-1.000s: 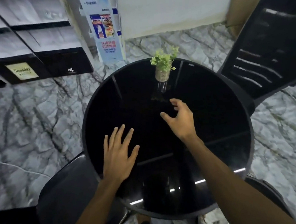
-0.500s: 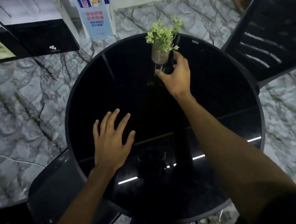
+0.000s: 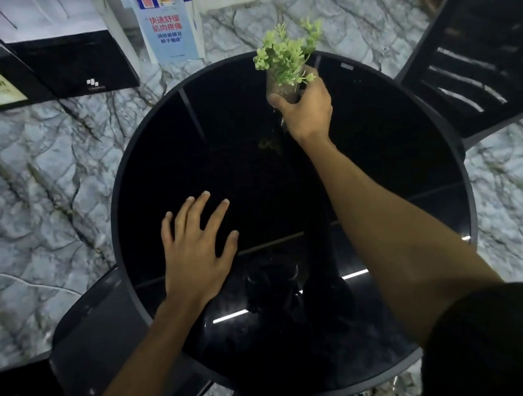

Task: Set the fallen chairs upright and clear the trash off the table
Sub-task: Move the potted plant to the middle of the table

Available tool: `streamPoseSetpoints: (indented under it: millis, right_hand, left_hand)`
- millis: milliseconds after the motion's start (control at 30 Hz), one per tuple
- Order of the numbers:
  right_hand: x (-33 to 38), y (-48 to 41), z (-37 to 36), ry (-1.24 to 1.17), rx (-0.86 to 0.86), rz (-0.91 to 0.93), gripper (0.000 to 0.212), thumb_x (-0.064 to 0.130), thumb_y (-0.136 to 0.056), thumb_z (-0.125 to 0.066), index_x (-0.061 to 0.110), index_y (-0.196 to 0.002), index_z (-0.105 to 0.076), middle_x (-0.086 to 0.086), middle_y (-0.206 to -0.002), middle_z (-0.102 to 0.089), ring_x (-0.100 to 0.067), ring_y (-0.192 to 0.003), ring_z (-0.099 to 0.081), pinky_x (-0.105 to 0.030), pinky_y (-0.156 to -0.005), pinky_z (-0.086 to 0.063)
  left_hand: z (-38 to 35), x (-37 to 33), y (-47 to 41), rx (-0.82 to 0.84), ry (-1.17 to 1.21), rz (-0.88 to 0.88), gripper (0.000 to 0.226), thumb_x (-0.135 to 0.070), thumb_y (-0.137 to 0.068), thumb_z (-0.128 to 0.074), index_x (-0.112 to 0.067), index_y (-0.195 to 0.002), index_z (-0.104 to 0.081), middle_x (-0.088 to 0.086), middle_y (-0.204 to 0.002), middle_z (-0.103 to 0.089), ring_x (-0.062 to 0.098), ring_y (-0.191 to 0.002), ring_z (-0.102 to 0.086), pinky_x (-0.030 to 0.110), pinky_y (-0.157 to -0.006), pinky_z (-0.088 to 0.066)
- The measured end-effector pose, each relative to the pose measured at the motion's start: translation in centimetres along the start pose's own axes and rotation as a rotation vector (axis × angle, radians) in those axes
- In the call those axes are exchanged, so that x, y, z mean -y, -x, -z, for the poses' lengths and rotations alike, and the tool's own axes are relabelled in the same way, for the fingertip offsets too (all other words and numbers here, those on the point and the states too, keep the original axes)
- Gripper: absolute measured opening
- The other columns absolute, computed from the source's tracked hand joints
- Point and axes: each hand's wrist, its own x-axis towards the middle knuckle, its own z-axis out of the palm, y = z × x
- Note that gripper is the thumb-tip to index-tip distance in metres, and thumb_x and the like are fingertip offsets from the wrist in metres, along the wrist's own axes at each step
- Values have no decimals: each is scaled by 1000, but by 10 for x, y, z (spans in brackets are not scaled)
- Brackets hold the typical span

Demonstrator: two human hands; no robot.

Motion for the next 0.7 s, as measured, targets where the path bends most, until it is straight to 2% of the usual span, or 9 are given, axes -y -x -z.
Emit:
streamPoseSetpoints:
  millis: [200, 333, 467, 700]
  right_hand:
    - [-8, 19, 2, -50, 14, -1, 84, 64, -53, -68, 29, -126, -46, 6, -117, -64, -16, -107, -63, -45, -92, -52]
    - [-11, 47, 15, -31, 39, 30, 77, 52, -62, -75, 21, -128, -49, 1, -119, -62, -19, -110, -60, -45, -94, -51]
    - [-16, 87, 31, -21, 62, 42, 74, 54, -64, -73, 22, -126, -50, 5, -117, -61, -15, -110, -59, -43, -95, -50]
    - [-21, 183, 67, -65, 68, 40, 62, 36, -71, -82, 19, -122, -52, 7, -110, -62, -13, -108, -58, -40, -94, -51]
  left_hand:
    - [0, 0, 0, -14, -2, -7, 53, -49, -96, -39, -26, -143, -46, 5, -155, -37, 24, -146, -27, 51, -119, -14]
    - [0, 0, 0, 0, 1, 5, 53, -50, -95, -39, -27, -143, -44, 5, -155, -36, 24, -147, -26, 52, -119, -14]
    - [-1, 1, 0, 5, 3, 2, 53, -49, -95, -40, -28, -144, -44, 5, -155, -36, 24, -147, -26, 51, -119, -13]
    - [0, 1, 3, 11, -9, -4, 54, -50, -97, -37, -27, -145, -42, 6, -157, -34, 25, -148, -24, 52, -120, -13]
